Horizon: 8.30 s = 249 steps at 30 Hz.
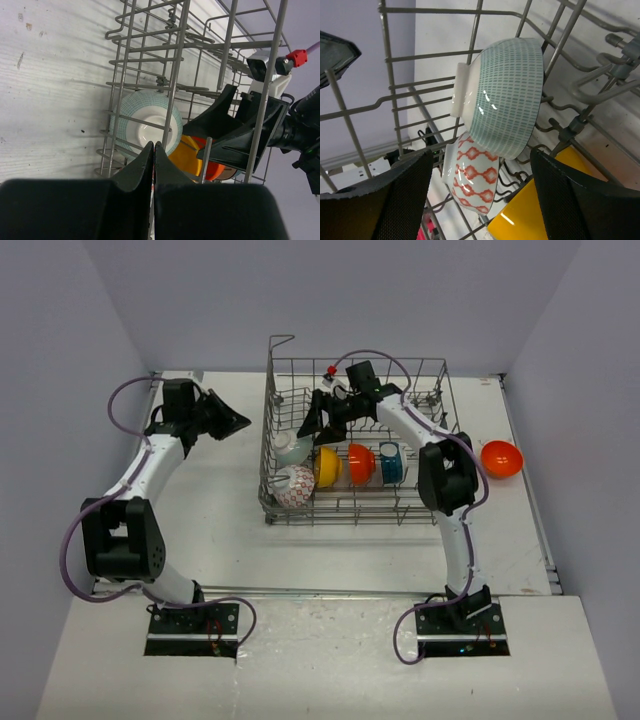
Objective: Unload the bowls from the dish rack
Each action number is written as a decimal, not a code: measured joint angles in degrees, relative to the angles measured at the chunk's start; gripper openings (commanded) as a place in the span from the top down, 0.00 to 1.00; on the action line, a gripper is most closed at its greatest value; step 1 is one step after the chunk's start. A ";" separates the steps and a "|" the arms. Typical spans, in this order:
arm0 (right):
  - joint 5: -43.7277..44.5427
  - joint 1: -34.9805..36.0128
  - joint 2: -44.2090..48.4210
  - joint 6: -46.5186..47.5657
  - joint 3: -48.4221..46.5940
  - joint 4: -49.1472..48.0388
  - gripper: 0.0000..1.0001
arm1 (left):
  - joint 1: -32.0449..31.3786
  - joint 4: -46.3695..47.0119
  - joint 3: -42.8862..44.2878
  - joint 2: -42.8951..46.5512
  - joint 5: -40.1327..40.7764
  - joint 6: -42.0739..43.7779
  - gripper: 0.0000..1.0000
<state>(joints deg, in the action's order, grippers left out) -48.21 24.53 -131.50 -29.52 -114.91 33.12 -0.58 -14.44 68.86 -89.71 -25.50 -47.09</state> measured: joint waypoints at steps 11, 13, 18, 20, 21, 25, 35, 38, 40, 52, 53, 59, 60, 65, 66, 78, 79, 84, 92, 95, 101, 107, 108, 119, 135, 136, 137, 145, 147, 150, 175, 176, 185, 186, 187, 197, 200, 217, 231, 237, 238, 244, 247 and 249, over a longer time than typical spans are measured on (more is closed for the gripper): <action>0.98 -0.07 -2.71 -0.11 -4.04 2.62 0.23 | -0.37 1.55 -0.33 -1.14 -0.92 -0.42 1.00; 0.66 -0.15 -2.75 -0.48 -4.04 2.38 0.23 | -0.48 1.64 -0.33 -1.42 -0.98 -0.46 1.00; -0.37 -0.15 -3.10 -1.53 -4.42 1.99 0.24 | -1.09 2.03 -0.33 -1.97 -1.38 -0.79 1.00; -0.72 -0.15 -3.41 -1.84 -4.92 2.05 0.24 | -1.31 2.38 -0.33 -2.27 -1.44 -0.98 1.00; -0.87 -0.13 -3.56 -1.95 -5.11 2.03 0.24 | -1.40 2.51 -0.31 -2.40 -1.46 -1.31 1.00; -1.14 0.07 -3.87 -1.99 -5.33 1.97 0.25 | -1.75 2.86 -0.17 -2.78 -1.79 -1.77 1.00; -1.27 1.01 -4.00 -1.51 -5.33 1.88 0.25 | -2.25 3.23 0.44 -3.96 -2.89 -2.03 1.00; -1.33 1.25 -4.00 -1.46 -5.35 1.88 0.25 | -2.49 3.30 1.33 -4.52 -3.08 -2.29 1.00; -1.53 1.42 -4.07 -1.46 -5.66 2.05 0.26 | -2.67 3.32 1.88 -4.83 -3.30 -2.56 1.00; -10.19 5.81 -4.37 -1.51 -7.02 0.04 0.26 | -3.32 3.52 3.06 -5.53 -3.50 -3.17 1.00; -10.43 5.90 -4.37 -1.53 -7.02 0.02 0.26 | -3.37 3.50 3.06 -5.55 -3.50 -3.21 1.00; -9.55 5.92 -4.37 -1.64 -6.71 -0.13 0.31 | -3.54 3.50 3.06 -5.55 -3.10 -3.32 1.00; -9.14 5.92 -4.37 -1.97 -6.40 -0.61 0.32 | -3.61 3.48 3.06 -5.55 -2.97 -3.32 1.00; -7.76 5.88 -4.28 -5.18 -4.55 -4.04 0.39 | -3.76 3.45 3.06 -5.55 -2.54 -3.34 1.00; -7.39 5.90 -4.28 -5.64 -4.20 -4.92 0.40 | -3.85 3.43 3.06 -5.55 -2.40 -3.34 1.00; -9.73 5.03 -7.91 -12.22 -3.89 -10.45 0.94 | -4.13 3.10 3.06 -5.55 -1.09 -3.30 1.00; -11.45 5.03 -7.98 -12.68 -4.02 -12.74 1.00 | -4.15 3.04 3.06 -5.55 -1.16 -3.32 1.00; -9.88 6.29 -7.82 -13.60 -4.33 -18.91 1.00 | -4.46 2.78 3.37 -5.75 -0.92 -3.26 1.00; -9.68 5.92 -5.53 -14.82 0.00 -22.93 1.00 | -4.52 2.40 5.27 -7.39 -0.85 -3.10 1.00; -9.68 5.66 -4.66 -14.97 0.83 -22.64 1.00 | -4.46 2.40 5.90 -7.98 -0.92 -3.06 1.00; -9.16 3.85 -3.02 -15.28 0.79 -18.38 1.00 | -3.52 2.58 6.32 -8.20 -2.01 -3.08 0.94; -10.62 2.38 -2.78 -17.38 -3.08 -16.72 1.00 | -0.85 2.64 6.69 -8.20 -2.75 -2.84 0.84; -10.84 2.19 -2.75 -17.64 -3.72 -16.68 1.00 | -0.39 2.60 6.69 -8.20 -2.78 -2.82 0.82; -10.93 -3.78 -0.31 -16.63 -7.56 -8.92 1.00 | 5.46 1.92 6.95 -8.55 -2.82 -2.14 0.70; 14.43 -10.71 25.09 4.11 -9.38 20.06 1.00 | 6.10 -1.62 6.69 -5.70 -2.89 0.92 0.72; 17.55 -10.80 27.12 4.70 -8.90 21.44 1.00 | 6.12 -1.60 5.60 -4.68 -2.84 1.22 0.72; 20.06 -10.80 28.83 5.14 -8.15 22.36 1.00 | 6.12 -1.77 4.44 -3.56 -2.82 1.46 0.72; 36.46 -17.92 37.90 5.09 2.80 28.04 1.00 | 6.14 -4.70 -2.45 4.50 -1.70 4.87 0.74; 39.54 -21.16 38.60 5.14 5.57 28.81 1.00 | 6.14 -5.27 -3.39 6.12 -1.11 5.90 0.78; 43.41 -26.08 39.82 5.16 9.66 29.64 1.00 | 6.14 -6.45 -3.93 8.20 -0.04 7.41 0.82; 57.27 -38.51 40.61 2.12 36.72 21.99 1.00 | 6.16 -7.26 -7.72 10.08 1.60 9.27 1.00; 57.16 -39.08 40.02 2.05 37.83 21.38 1.00 | 6.16 -7.17 -7.72 9.68 1.60 9.27 1.00; 55.71 -44.61 32.61 1.40 37.55 19.69 1.00 | 6.16 -5.79 -7.72 7.78 1.57 9.25 1.00; 55.74 -44.87 31.71 1.36 36.98 19.56 1.00 | 6.16 -5.62 -7.72 7.65 1.57 9.25 1.00; 55.71 -44.96 30.97 1.27 36.46 19.47 1.00 | 6.16 -5.40 -7.72 7.39 1.55 9.25 1.00; 55.32 -44.87 25.22 1.07 35.15 17.79 1.00 | 6.19 -5.25 -6.93 3.37 1.53 9.25 1.00; 56.02 -44.92 24.39 0.98 35.15 17.35 1.00 | 6.19 -4.85 -6.93 3.04 1.53 9.27 1.00; 59.71 -46.51 23.87 0.66 35.21 16.94 0.81 | 6.38 -3.21 -5.53 -0.66 0.94 9.29 1.00; 59.14 -46.58 23.87 0.68 35.21 16.35 0.56 | 6.67 -2.82 -4.55 -1.27 0.15 9.27 1.00; 58.53 -46.31 23.89 0.61 34.84 16.61 0.48 | 6.67 -2.82 -4.57 -1.25 0.15 9.27 1.00; 58.16 -46.14 23.96 0.59 34.53 16.68 0.47 | 6.67 -2.82 -4.57 -1.25 0.15 9.27 1.00; 56.41 -44.81 27.91 0.00 32.92 17.49 0.45 | 6.67 -2.89 -5.49 0.07 0.17 9.27 1.00; 55.98 -43.71 31.85 -0.22 31.08 18.29 0.44 | 6.69 -2.91 -6.95 1.90 0.17 9.27 1.00; 55.89 -42.73 34.82 -0.48 29.68 18.69 0.44 | 6.69 -2.95 -8.20 3.17 0.15 9.27 1.00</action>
<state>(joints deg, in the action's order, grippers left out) 7.68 -18.20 -96.68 -30.00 -85.23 51.81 6.11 -17.39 60.66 -86.54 -25.34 -37.82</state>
